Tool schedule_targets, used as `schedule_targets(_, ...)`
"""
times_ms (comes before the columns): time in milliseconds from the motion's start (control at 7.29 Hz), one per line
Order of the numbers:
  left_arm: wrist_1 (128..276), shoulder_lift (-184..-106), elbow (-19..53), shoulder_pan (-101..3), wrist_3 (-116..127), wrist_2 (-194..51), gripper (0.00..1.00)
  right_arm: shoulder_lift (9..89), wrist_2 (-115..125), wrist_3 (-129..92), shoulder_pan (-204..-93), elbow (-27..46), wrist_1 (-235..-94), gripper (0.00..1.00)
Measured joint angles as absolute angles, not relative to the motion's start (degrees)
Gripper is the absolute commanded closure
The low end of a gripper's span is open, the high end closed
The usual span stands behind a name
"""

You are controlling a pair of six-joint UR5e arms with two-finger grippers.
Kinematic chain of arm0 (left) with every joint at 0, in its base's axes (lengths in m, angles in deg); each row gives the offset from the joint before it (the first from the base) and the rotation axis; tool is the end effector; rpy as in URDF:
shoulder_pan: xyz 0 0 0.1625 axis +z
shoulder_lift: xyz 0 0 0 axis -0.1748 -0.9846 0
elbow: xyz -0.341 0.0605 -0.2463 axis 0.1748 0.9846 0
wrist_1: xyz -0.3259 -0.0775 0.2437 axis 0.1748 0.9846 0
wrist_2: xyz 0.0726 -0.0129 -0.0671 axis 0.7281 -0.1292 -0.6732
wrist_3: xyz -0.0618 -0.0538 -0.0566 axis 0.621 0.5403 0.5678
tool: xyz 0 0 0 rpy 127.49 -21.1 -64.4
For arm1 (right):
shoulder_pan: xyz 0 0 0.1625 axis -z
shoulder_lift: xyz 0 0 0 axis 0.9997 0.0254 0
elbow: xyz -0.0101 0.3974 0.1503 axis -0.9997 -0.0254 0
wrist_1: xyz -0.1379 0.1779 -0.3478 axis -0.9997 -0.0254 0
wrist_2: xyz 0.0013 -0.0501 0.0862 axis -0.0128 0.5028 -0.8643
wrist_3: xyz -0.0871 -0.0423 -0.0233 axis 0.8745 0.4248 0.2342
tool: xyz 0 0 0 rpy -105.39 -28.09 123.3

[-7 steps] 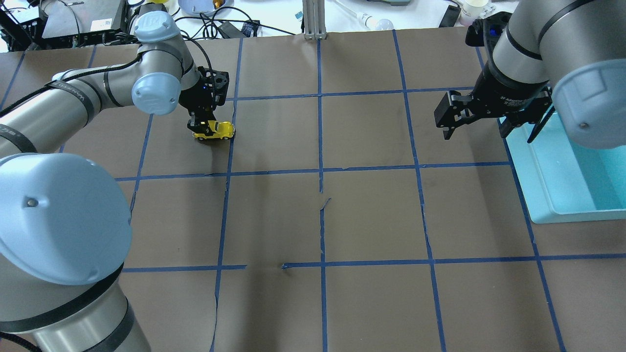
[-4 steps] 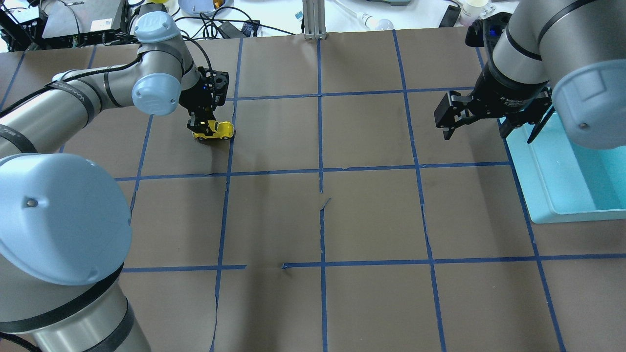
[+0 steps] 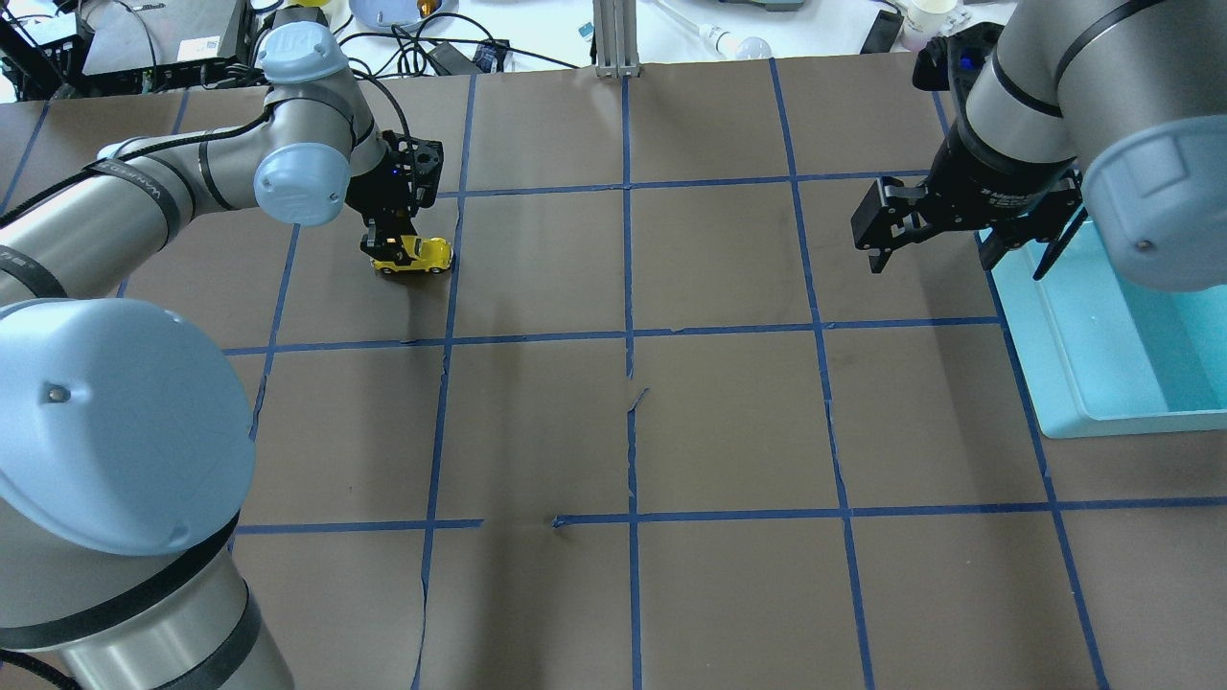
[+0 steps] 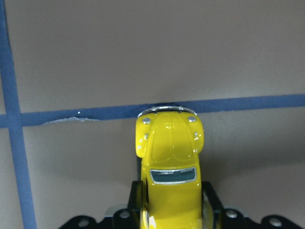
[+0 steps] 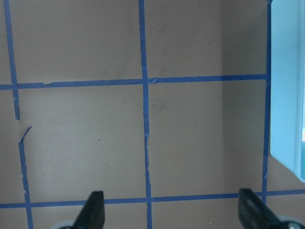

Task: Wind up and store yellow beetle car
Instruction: 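Drag the held car backward along the table with the left gripper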

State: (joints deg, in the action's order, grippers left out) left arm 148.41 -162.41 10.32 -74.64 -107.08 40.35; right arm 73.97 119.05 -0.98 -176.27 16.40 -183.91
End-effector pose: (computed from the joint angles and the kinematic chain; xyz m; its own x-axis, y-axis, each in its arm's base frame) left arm -0.0687 -0.6943 0.1937 0.0453 0.9971 0.0612 0.9990 -0.0454 0.0006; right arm 0.1127 -0.4636 0.4560 -0.9994 0.0275 0.0230 0.0268 0.9992 -0.0290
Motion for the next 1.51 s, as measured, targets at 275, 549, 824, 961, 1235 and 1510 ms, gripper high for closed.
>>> schedule_targets(275, 148.34, -162.41, 10.47, -73.15, -108.17, 40.41, 0.99, 73.97, 118.99, -0.97, -176.28, 16.40, -183.86, 0.00)
schedule_targets(549, 148.28, -162.44, 10.54, -71.14, -110.79, 40.48, 0.99, 73.98, 118.95, -1.01, -176.30, 16.35, -183.86, 0.00)
schedule_targets(824, 147.62, -162.58, 10.41, -69.84, -113.49, 40.65, 0.99, 73.95, 118.97, -1.00, -176.30, 16.45, -183.91, 0.00)
schedule_targets(961, 147.34, -162.65, 10.38, -69.18, -114.68, 40.67, 0.99, 73.97, 118.98, -0.98, -176.30, 16.42, -183.89, 0.00)
schedule_targets(1235, 147.19, -162.74, 10.36, -68.20, -116.03, 40.69, 0.99, 73.97, 118.98, -1.01, -176.29, 16.34, -183.92, 0.00)
schedule_targets(1510, 147.08, -162.76, 10.44, -67.58, -116.27, 40.73, 0.98, 73.97, 119.00, -1.01, -176.26, 16.37, -183.88, 0.00)
